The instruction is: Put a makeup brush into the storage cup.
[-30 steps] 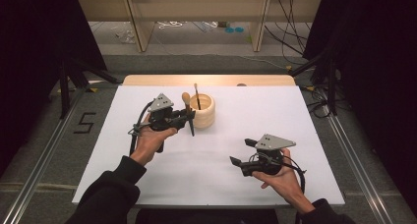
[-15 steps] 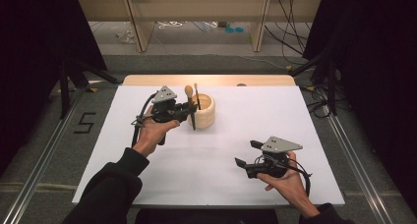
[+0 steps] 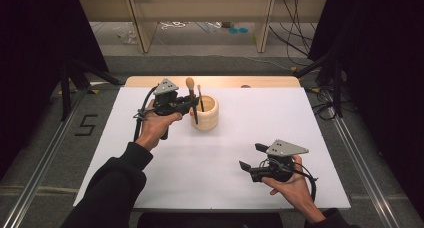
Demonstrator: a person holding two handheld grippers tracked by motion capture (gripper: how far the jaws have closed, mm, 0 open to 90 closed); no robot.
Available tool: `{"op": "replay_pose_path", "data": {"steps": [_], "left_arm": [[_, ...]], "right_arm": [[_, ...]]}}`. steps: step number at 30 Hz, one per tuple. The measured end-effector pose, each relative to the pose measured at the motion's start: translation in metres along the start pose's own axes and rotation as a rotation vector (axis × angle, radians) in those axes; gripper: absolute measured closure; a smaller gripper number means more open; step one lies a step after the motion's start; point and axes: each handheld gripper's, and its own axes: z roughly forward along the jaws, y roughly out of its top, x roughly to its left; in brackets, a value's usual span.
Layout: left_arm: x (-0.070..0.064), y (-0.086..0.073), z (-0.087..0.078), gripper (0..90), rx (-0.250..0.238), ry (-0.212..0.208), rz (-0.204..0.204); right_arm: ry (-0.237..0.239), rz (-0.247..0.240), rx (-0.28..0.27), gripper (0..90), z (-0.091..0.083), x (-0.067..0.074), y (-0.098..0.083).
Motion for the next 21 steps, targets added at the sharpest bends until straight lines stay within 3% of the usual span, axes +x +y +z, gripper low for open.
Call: {"op": "replay_pose_path", "data": {"steps": [5, 9, 14, 17, 21], "left_arm": [[0.002, 0.006, 0.001, 77.3, 0.003, 0.008, 0.017], [0.004, 0.012, 0.003, 77.3, -0.003, 0.016, 0.025], [0.008, 0.018, 0.006, 77.3, -0.017, 0.031, 0.006], [0.008, 0.02, 0.008, 77.3, -0.014, 0.041, 0.021], [0.01, 0.026, 0.009, 77.3, -0.026, 0.052, 0.021]], "right_arm": [[0.006, 0.007, -0.008, 18.3, 0.0, 0.001, -0.002], [0.007, 0.001, 0.015, 18.3, -0.002, 0.002, -0.002], [0.013, 0.004, 0.008, 18.4, 0.0, 0.002, -0.003], [0.01, 0.005, 0.037, 18.5, -0.002, 0.003, -0.002], [0.012, 0.004, 0.021, 18.6, 0.0, 0.003, -0.003]]}}
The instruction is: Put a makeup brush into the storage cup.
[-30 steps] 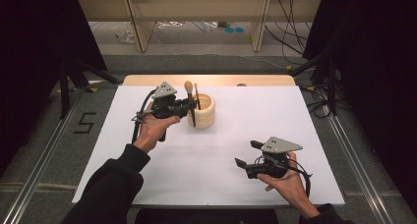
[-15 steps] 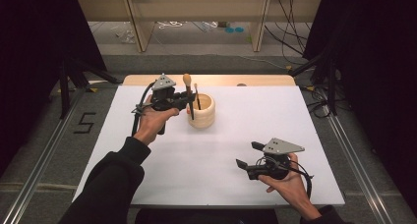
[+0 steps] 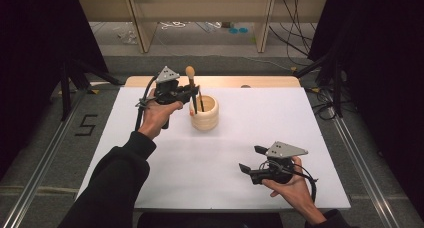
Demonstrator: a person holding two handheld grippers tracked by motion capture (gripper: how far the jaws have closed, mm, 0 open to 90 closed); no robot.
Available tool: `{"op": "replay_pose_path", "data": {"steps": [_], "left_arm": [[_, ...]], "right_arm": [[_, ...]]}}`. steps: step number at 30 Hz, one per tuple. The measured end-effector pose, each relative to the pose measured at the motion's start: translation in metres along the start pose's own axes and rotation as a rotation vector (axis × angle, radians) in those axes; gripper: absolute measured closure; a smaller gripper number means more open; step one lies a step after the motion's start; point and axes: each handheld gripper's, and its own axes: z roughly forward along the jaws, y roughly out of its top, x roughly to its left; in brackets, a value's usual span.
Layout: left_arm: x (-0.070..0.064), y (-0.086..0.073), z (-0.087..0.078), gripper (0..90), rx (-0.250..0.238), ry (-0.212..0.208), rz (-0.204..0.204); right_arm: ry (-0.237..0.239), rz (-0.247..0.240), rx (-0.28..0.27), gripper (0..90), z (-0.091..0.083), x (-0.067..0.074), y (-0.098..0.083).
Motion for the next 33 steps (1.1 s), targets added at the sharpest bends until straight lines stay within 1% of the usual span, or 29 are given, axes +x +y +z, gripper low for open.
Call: {"op": "replay_pose_path", "data": {"steps": [2, 6, 13, 15, 18, 21, 26, 28, 29, 31, 33], "left_arm": [[0.001, 0.003, 0.001, 77.3, -0.003, 0.007, -0.003], [0.002, 0.006, 0.006, 77.3, -0.003, 0.019, 0.005], [0.004, 0.008, 0.016, 77.3, -0.011, 0.025, -0.006], [0.005, 0.007, 0.02, 77.3, -0.008, 0.028, -0.005], [0.006, 0.005, 0.024, 77.3, -0.01, 0.035, -0.015], [0.006, 0.003, 0.029, 77.2, -0.008, 0.032, 0.001], [0.006, 0.001, 0.035, 77.2, -0.01, 0.03, -0.006], [0.007, -0.001, 0.037, 77.3, -0.004, 0.033, -0.007], [0.007, -0.002, 0.038, 77.2, 0.0, 0.034, -0.002], [0.007, -0.005, 0.04, 77.3, 0.006, 0.036, -0.011], [0.008, -0.007, 0.042, 77.2, 0.01, 0.038, -0.008]], "right_arm": [[-0.001, -0.004, 0.002, 18.7, 0.0, 0.0, 0.0], [0.009, -0.006, 0.009, 18.7, 0.001, 0.0, 0.0], [0.01, -0.005, 0.013, 18.7, 0.001, 0.0, 0.0], [0.012, -0.005, 0.011, 18.8, 0.001, 0.0, 0.0], [0.015, -0.002, 0.015, 18.9, 0.001, 0.0, 0.0], [0.017, -0.003, 0.015, 19.0, 0.001, 0.001, 0.0], [0.018, -0.007, 0.018, 19.1, 0.002, 0.001, -0.001], [0.016, -0.007, 0.014, 19.1, 0.002, 0.001, -0.001], [0.011, -0.008, 0.023, 19.2, 0.001, 0.001, 0.0], [0.017, -0.008, 0.015, 19.2, 0.002, 0.001, -0.001], [0.018, -0.009, 0.013, 19.2, 0.002, 0.001, -0.001]]}}
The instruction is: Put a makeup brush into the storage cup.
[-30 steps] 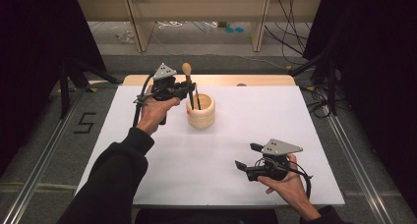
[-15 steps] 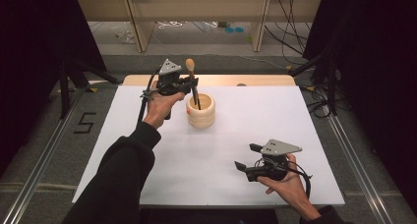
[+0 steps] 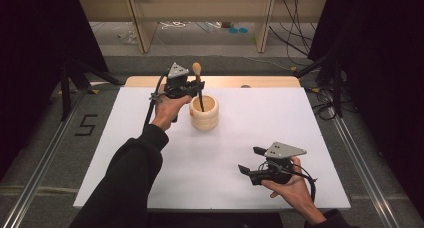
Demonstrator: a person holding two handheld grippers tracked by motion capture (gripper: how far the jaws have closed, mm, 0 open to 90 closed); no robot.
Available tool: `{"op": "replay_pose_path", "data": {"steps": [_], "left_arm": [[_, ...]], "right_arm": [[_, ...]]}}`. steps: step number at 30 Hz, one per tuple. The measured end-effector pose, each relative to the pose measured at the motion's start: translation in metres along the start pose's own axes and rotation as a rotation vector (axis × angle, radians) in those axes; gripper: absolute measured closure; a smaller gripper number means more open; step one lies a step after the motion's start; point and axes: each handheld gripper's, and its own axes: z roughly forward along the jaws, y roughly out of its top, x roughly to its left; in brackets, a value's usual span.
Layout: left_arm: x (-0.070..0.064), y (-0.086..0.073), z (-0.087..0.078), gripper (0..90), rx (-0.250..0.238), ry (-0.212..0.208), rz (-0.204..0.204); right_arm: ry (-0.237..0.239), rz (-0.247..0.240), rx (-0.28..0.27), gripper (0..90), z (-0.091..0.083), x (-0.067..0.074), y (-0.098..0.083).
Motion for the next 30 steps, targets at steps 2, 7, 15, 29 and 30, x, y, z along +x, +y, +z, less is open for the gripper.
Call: {"op": "replay_pose_path", "data": {"steps": [2, 7, 15, 29, 30], "left_arm": [[0.0, -0.002, 0.001, 77.2, 0.005, -0.001, -0.001], [0.001, -0.008, 0.005, 77.2, 0.01, 0.0, -0.011], [0.0, -0.014, 0.009, 77.2, 0.021, 0.001, -0.016], [0.0, -0.029, 0.016, 77.1, 0.046, 0.002, -0.021], [0.0, -0.03, 0.017, 77.1, 0.05, -0.001, -0.016]], "right_arm": [[0.0, 0.0, 0.0, 19.2, 0.0, 0.0, 0.0], [-0.005, -0.001, 0.01, 19.1, -0.001, 0.0, 0.0], [-0.002, -0.001, 0.008, 19.3, -0.001, 0.0, 0.0], [0.004, -0.008, 0.004, 19.4, 0.001, 0.001, 0.0], [0.005, -0.007, 0.005, 19.4, 0.001, 0.001, 0.0]]}}
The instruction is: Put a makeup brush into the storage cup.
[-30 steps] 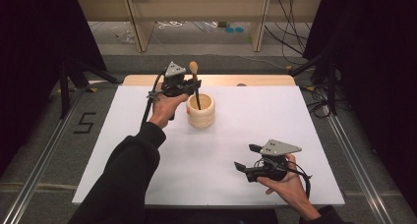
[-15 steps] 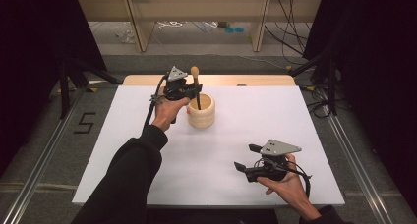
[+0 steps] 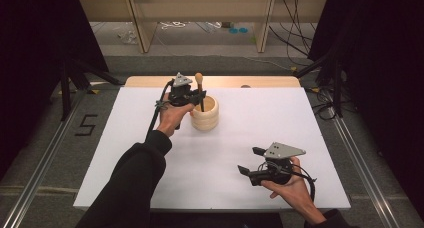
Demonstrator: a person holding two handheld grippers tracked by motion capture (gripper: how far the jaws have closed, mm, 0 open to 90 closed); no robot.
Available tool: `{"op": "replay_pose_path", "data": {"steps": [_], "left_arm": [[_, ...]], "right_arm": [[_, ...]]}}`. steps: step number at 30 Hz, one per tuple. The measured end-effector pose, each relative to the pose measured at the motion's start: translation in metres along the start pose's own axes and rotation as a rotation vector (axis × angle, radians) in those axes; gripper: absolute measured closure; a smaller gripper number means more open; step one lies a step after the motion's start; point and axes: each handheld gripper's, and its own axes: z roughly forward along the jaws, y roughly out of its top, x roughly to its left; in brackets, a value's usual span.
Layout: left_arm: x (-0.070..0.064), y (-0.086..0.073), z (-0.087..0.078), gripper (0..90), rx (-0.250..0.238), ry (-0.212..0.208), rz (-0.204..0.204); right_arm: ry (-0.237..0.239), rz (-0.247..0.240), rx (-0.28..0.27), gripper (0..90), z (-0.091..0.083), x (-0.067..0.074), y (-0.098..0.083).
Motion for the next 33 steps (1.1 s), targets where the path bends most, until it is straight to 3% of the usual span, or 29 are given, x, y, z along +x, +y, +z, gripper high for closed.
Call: {"op": "replay_pose_path", "data": {"steps": [5, 7, 10, 14, 16, 18, 24, 28, 33], "left_arm": [[-0.001, -0.004, 0.003, 75.3, 0.023, -0.001, 0.003], [-0.002, -0.004, 0.004, 61.4, 0.041, -0.011, 0.004], [-0.002, -0.004, 0.002, 43.7, 0.055, 0.015, 0.025], [0.0, -0.001, -0.004, 34.5, 0.037, 0.033, 0.007], [0.002, 0.0, -0.008, 32.7, 0.038, 0.043, 0.017], [0.003, 0.001, -0.011, 31.2, 0.038, 0.047, -0.004], [0.007, 0.0, -0.021, 28.6, 0.037, 0.053, -0.014], [0.009, -0.001, -0.026, 28.3, 0.025, 0.034, -0.046], [0.005, -0.001, -0.031, 27.3, 0.011, 0.024, -0.039]], "right_arm": [[0.004, -0.002, 0.003, 19.4, 0.0, 0.0, 0.0], [0.005, -0.002, 0.005, 19.5, 0.0, 0.0, 0.0], [0.005, 0.001, 0.006, 19.5, 0.0, 0.0, 0.0], [0.004, 0.002, 0.006, 19.5, 0.0, 0.0, 0.0], [0.007, 0.001, 0.006, 19.4, 0.001, 0.0, 0.0], [0.006, 0.0, 0.006, 19.4, 0.001, 0.001, 0.0], [0.005, 0.004, 0.005, 19.4, 0.001, 0.0, 0.0], [0.004, 0.005, 0.004, 19.3, 0.001, 0.0, 0.0], [0.004, 0.005, 0.003, 19.2, 0.001, 0.0, 0.0]]}}
